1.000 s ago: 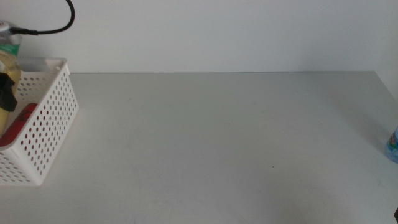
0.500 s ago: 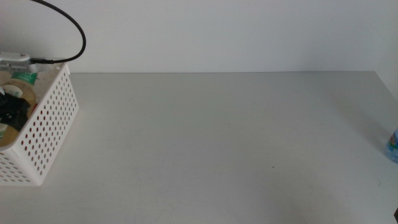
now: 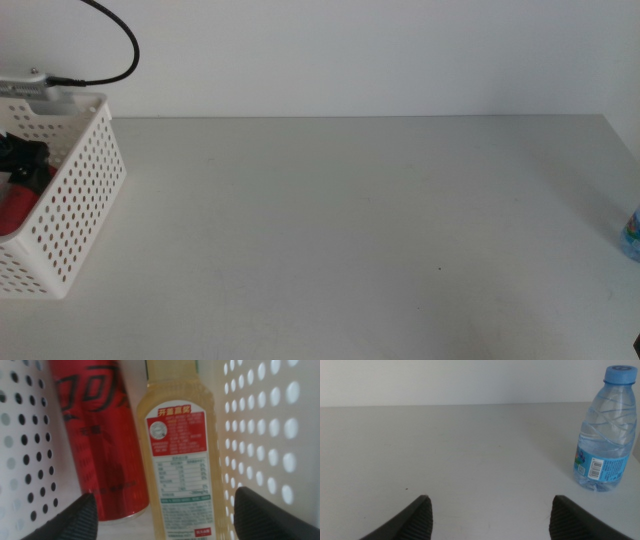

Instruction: Use arms to grab the bottles and put them into the dustbin to the left of the table.

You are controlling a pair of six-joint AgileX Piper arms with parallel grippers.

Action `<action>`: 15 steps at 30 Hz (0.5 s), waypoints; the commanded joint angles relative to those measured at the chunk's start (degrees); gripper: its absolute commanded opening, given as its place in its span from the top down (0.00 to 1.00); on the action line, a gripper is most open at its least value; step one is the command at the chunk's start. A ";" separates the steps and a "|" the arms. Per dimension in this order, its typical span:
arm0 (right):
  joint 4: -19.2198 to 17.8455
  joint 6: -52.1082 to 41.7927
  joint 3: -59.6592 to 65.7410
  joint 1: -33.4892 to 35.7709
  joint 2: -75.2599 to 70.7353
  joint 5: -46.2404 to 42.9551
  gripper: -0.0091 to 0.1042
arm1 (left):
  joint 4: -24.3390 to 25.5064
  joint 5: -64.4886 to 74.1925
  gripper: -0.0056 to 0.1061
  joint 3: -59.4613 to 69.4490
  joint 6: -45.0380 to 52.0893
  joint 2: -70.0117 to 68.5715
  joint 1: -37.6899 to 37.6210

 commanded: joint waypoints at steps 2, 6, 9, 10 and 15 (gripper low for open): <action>-0.28 -0.66 -0.54 -0.36 -1.18 -4.51 0.40 | -2.51 -1.07 0.14 -1.80 -2.86 -6.42 -0.82; -0.28 -0.66 -0.54 -0.36 -1.18 -4.51 0.40 | -5.38 -2.41 0.14 -1.80 -3.68 -11.54 -3.48; -0.28 -0.66 -0.54 -0.36 -1.18 -4.51 0.40 | -5.96 -3.50 0.14 -1.80 -4.30 -15.72 -5.50; -0.28 -0.66 -0.54 -0.36 -1.18 -4.51 0.40 | -6.25 -3.49 0.14 -1.80 -4.30 -17.01 -6.31; -0.28 -0.66 -0.54 -0.36 -1.18 -4.51 0.40 | -6.15 -2.85 0.14 -1.42 -4.30 -22.79 -11.43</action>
